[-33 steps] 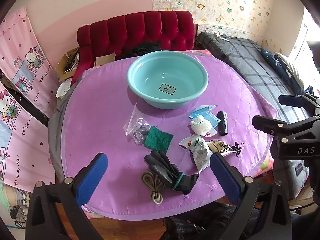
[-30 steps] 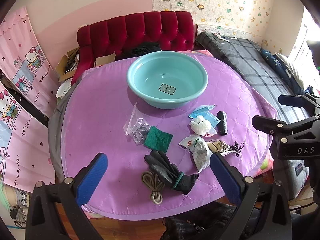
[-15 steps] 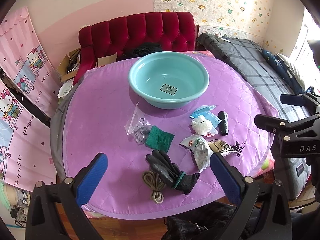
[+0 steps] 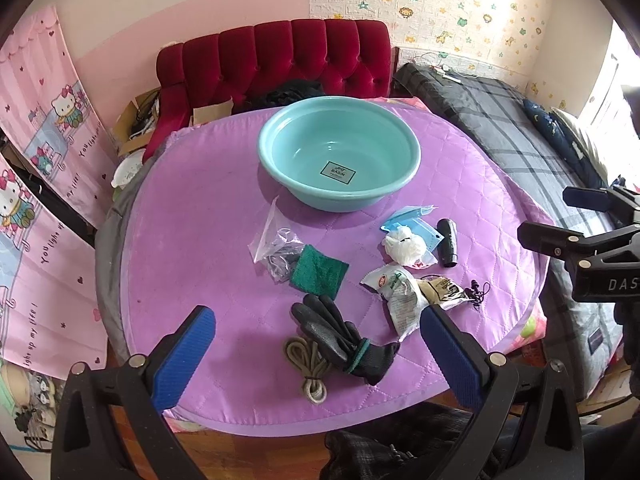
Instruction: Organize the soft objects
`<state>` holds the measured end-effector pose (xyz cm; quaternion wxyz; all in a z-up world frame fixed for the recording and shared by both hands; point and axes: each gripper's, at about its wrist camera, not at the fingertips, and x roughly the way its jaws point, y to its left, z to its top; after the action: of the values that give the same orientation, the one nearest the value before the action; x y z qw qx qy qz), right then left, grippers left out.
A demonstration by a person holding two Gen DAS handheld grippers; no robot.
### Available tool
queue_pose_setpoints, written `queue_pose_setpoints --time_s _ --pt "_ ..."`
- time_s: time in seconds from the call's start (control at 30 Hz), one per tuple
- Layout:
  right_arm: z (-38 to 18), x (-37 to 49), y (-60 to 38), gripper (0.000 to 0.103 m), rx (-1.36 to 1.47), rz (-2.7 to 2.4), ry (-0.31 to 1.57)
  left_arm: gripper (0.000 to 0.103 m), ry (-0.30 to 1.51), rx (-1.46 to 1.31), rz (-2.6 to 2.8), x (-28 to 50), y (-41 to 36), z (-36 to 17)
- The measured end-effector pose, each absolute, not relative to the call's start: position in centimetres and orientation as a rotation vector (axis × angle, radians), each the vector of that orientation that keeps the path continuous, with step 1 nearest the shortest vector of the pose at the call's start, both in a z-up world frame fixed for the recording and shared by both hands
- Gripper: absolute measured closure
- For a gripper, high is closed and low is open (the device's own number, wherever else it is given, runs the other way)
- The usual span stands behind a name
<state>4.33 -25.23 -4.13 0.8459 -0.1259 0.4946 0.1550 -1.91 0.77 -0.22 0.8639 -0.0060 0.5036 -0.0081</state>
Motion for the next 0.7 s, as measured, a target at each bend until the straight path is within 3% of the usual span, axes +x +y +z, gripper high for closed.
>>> queue_pose_setpoints --time_s 0.7 --pt "-4.8 5.0 -26.0 0.000 -0.254 0.294 1.045 0.000 1.057 -0.073 -0.010 -1.8 2.0 -1.4"
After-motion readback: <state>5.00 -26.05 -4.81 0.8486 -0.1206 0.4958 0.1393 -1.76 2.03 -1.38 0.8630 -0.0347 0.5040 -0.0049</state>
